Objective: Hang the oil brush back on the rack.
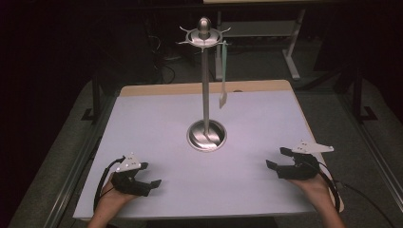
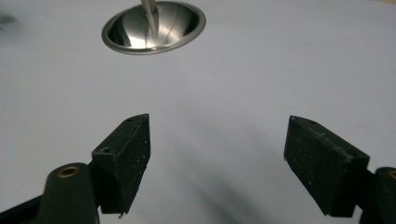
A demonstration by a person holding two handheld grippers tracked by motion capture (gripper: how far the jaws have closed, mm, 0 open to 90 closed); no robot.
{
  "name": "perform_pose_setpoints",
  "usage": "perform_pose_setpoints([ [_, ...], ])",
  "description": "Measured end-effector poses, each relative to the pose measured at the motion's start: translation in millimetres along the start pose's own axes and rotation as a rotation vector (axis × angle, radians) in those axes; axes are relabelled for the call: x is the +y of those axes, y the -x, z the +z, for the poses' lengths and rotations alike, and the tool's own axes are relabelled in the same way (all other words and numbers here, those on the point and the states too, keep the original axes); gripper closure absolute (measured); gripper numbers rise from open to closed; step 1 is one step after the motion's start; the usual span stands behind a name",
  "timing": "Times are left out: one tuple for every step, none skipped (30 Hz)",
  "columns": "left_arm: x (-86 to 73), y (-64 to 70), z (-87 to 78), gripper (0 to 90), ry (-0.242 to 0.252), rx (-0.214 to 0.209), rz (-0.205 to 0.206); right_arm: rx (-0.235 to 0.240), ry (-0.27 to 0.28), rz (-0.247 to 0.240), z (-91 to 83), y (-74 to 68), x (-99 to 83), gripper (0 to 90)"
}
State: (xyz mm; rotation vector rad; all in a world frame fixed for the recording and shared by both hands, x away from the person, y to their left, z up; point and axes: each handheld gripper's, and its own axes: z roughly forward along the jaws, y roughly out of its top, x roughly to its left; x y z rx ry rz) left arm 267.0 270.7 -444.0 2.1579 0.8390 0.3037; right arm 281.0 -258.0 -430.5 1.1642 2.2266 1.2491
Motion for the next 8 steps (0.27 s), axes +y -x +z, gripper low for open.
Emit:
perform_pose_setpoints([
  [0.2, 0.1, -0.2, 14.7, -0.004, 0.001, 0.003, 0.000, -0.001, -0.002, 0.4, 1.0, -0.2, 22.1],
  [0.3, 0.1, -0.2, 14.7, -0.004, 0.001, 0.003, 0.002, 0.002, 0.001, 0.7, 1.8, -0.4, 22.1],
  [0.4, 0.2, -0.3, 14.7, -0.002, 0.002, 0.000, 0.003, 0.000, 0.005, 0.4, 2.0, -0.5, 22.1],
  [0.5, 0.2, -0.3, 14.7, 0.000, 0.001, -0.001, 0.001, 0.003, 0.005, 0.1, 2.2, -0.5, 22.1],
  [0.6, 0.1, -0.3, 14.7, 0.000, 0.001, -0.001, 0.004, 0.005, 0.003, -0.5, 2.4, -0.6, 22.1],
  [0.7, 0.2, -0.2, 14.7, 0.000, 0.001, 0.001, 0.006, 0.007, 0.003, -1.0, 2.6, -0.8, 22.1],
  [0.9, 0.6, 0.1, 14.7, 0.001, -0.001, -0.003, 0.002, 0.008, 0.000, -1.3, 3.0, -1.0, 22.1],
  [0.8, 0.4, 0.2, 14.7, -0.002, 0.002, 0.004, 0.003, 0.007, 0.000, -1.7, 3.3, -1.0, 22.1],
])
